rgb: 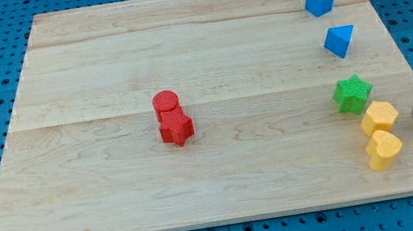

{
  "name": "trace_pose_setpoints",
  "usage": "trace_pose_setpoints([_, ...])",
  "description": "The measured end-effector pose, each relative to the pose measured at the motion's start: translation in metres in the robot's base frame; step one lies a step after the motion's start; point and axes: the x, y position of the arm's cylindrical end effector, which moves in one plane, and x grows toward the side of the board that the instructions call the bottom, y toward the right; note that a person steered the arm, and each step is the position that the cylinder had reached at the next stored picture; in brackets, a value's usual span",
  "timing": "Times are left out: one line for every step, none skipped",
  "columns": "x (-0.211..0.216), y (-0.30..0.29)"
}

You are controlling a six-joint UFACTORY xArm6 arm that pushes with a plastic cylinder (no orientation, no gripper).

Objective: Push the yellow hexagon into the red star

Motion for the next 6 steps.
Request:
trace_pose_setpoints([-0.02,-0.077])
trace_pose_setpoints([-0.02,-0.181])
trace_pose_setpoints([-0.004,-0.153])
trace_pose_setpoints([0.009,-0.225])
trace_pose_setpoints([-0.019,-0.26])
trace_pose_setpoints([-0.033,-0.256])
